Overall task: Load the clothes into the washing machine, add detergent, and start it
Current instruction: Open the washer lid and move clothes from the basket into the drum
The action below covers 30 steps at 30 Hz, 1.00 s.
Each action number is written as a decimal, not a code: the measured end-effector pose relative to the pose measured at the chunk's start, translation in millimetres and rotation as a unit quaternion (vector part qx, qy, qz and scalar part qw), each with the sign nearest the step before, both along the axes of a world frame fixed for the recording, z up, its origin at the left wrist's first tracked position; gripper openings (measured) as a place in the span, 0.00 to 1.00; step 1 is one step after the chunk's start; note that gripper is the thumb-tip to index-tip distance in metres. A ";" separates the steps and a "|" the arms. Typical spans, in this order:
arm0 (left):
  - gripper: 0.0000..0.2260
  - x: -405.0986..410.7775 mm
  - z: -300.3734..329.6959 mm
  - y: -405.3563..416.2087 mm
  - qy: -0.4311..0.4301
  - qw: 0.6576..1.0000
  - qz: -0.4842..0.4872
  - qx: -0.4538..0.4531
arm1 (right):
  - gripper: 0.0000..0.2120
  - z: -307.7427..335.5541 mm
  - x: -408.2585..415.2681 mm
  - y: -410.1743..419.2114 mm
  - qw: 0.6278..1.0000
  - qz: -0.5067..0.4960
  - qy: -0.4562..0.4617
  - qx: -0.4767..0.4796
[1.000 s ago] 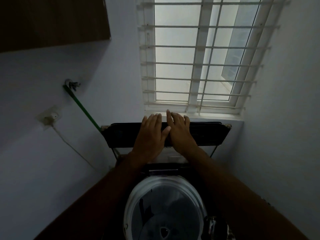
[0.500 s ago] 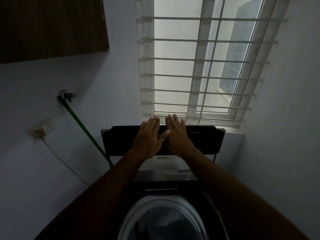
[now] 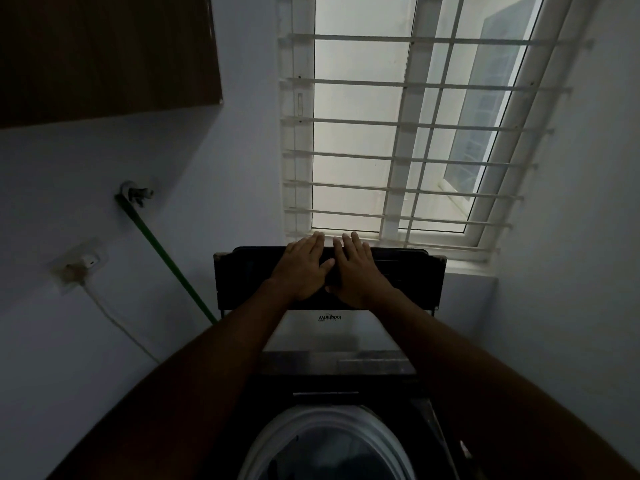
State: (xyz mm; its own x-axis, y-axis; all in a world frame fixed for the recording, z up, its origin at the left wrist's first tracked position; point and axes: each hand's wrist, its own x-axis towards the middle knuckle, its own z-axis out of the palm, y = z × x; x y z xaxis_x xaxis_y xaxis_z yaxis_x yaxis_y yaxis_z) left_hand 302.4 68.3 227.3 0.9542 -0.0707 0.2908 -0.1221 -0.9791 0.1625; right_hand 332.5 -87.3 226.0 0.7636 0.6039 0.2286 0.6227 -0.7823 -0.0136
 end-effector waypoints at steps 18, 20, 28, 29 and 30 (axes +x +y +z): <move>0.50 39.8 1.5 15.0 0.071 0.995 0.001 0.068 | 0.48 -7.0 33.9 11.8 0.999 -0.017 0.042 -0.004; 0.48 43.4 1.6 15.7 0.077 0.995 0.004 0.062 | 0.48 -8.3 36.0 12.9 0.999 -0.020 0.040 -0.006; 0.47 54.6 -8.7 16.8 0.082 0.993 0.018 0.079 | 0.48 -7.8 47.6 16.1 0.997 -0.022 0.068 -0.021; 0.47 55.2 -10.5 16.8 0.084 0.993 0.019 0.081 | 0.48 -8.9 48.5 16.8 0.997 -0.022 0.067 -0.022; 0.46 55.5 -11.5 16.4 0.086 0.993 0.020 0.081 | 0.48 -10.1 49.7 17.4 0.997 -0.023 0.065 -0.022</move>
State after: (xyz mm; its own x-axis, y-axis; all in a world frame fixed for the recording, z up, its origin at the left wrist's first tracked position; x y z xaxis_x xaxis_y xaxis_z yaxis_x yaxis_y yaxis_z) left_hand 357.9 84.7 215.9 0.9917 -0.0645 0.1113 -0.0669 -0.9976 0.0176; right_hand 382.2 -69.8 215.9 0.8128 0.5739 0.0996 0.5805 -0.8122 -0.0580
